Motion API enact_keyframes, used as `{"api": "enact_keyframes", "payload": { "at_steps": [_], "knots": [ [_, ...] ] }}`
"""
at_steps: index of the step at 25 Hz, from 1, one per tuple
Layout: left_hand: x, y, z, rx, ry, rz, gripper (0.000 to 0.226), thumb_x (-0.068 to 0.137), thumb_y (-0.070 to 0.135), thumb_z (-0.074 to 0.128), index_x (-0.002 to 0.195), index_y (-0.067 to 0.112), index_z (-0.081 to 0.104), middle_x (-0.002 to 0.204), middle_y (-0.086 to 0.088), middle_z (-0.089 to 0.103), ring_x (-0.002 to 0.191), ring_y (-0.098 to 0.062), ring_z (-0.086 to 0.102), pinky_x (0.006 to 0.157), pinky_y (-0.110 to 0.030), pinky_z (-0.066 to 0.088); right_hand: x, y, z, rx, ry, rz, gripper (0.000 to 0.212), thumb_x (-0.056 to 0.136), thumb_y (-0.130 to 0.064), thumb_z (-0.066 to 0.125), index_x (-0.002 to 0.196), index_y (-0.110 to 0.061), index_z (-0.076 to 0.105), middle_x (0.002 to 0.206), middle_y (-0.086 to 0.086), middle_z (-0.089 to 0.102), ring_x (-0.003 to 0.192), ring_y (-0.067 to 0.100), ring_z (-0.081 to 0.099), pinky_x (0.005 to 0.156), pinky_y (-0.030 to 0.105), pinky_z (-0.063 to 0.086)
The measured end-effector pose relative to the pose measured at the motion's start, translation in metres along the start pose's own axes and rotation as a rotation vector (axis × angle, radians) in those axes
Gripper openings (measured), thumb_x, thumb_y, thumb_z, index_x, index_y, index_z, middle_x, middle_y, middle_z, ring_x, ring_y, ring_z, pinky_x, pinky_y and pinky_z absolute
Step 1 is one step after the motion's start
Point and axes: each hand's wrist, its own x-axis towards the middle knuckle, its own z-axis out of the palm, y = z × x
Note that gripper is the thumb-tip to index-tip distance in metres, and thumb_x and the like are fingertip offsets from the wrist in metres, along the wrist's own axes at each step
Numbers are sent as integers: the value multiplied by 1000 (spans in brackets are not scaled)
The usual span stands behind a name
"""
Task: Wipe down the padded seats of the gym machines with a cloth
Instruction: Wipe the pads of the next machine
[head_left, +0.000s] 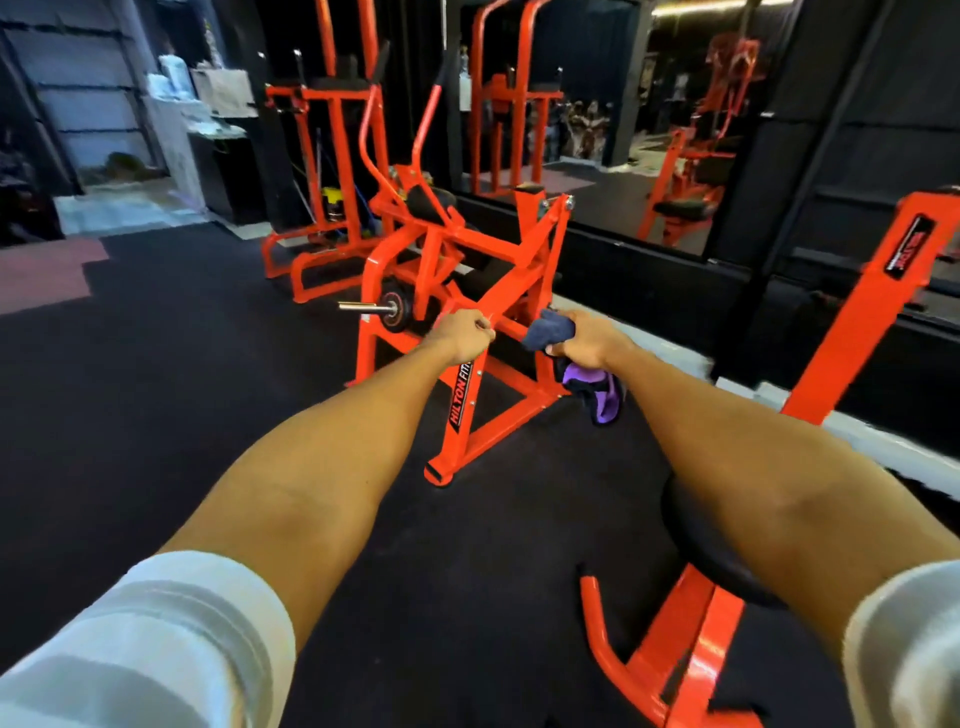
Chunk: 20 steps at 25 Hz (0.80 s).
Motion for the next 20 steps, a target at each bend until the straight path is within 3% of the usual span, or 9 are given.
{"api": "enact_keyframes", "payload": {
  "at_steps": [4, 6, 8, 10, 12, 16, 20],
  "knots": [
    [103, -6, 38, -28, -68, 86, 19, 96, 23, 62, 111, 15, 71, 123, -8, 69, 118, -25, 61, 98, -28, 44, 71, 41, 4, 22, 32, 99, 50, 90, -23, 76, 134, -10, 58, 129, 14, 66, 116, 33, 62, 86, 32, 43],
    [151, 2, 50, -20, -114, 129, 8, 97, 20, 63, 94, 18, 70, 115, -10, 70, 107, -24, 62, 99, -34, 48, 107, 64, 3, 13, 50, 156, 49, 90, -25, 76, 132, -10, 58, 128, 15, 66, 115, 33, 61, 89, 35, 46],
    [196, 11, 59, -33, -139, 157, 21, 97, 20, 62, 77, 24, 60, 104, -10, 68, 96, -21, 59, 95, -37, 49, 141, 82, 0, 6, 64, 198, 52, 88, -30, 77, 132, -10, 58, 128, 15, 66, 115, 34, 61, 94, 41, 49],
    [239, 23, 62, -29, -135, 194, 10, 96, 21, 62, 87, 22, 66, 105, -6, 69, 98, -22, 61, 90, -31, 48, 173, 95, -7, -14, 89, 214, 55, 88, -33, 77, 135, -12, 57, 130, 15, 65, 115, 35, 61, 96, 44, 50],
    [293, 28, 75, -45, -153, 207, 15, 95, 20, 61, 104, 13, 72, 114, -9, 72, 109, -29, 65, 95, -34, 50, 204, 110, -13, -4, 107, 241, 56, 88, -33, 77, 136, -13, 56, 130, 14, 65, 115, 34, 61, 96, 44, 51],
    [380, 46, 113, -27, -251, 277, 15, 94, 19, 58, 82, 18, 66, 104, -10, 74, 104, -30, 67, 94, -42, 53, 252, 154, -19, -17, 120, 345, 57, 87, -35, 77, 136, -15, 56, 128, 13, 66, 112, 33, 62, 96, 43, 51],
    [471, 74, 159, -18, -298, 351, 16, 89, 26, 57, 93, 18, 70, 111, -10, 73, 106, -30, 66, 96, -39, 52, 313, 200, -29, -5, 158, 444, 58, 85, -37, 78, 135, -17, 56, 127, 13, 66, 110, 33, 62, 96, 45, 52]
  ]
}}
